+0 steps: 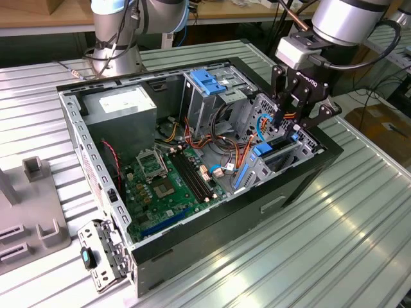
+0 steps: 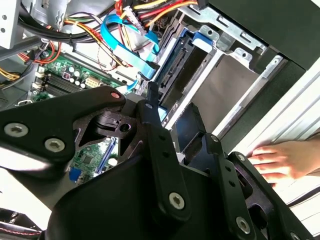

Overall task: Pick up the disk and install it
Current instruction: 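Insert the first disk wire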

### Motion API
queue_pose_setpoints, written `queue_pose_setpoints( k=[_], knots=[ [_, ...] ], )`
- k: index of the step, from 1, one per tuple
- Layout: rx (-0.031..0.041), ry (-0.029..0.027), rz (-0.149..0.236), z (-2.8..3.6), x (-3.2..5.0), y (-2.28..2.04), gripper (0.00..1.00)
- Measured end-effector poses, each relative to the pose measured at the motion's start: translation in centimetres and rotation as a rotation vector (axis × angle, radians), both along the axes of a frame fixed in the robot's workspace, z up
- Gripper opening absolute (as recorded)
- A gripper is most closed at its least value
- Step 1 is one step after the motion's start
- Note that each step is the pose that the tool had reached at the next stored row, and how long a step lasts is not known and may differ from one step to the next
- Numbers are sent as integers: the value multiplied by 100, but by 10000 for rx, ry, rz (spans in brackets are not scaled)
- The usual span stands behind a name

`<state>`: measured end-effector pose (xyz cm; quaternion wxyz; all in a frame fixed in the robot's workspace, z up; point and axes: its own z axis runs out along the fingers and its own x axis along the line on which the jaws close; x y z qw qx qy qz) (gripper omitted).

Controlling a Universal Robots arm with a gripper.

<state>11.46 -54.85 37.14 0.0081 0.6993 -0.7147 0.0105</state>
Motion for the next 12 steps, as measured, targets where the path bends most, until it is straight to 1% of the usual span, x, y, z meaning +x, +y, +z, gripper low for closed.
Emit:
queue_pose_setpoints(
  k=[4, 7, 12],
  knots=[
    [1, 0, 2, -1, 2, 67, 42],
    [1, 0, 1, -1, 3, 84, 42],
    [5, 0, 1, -1, 58, 105, 42]
  ],
)
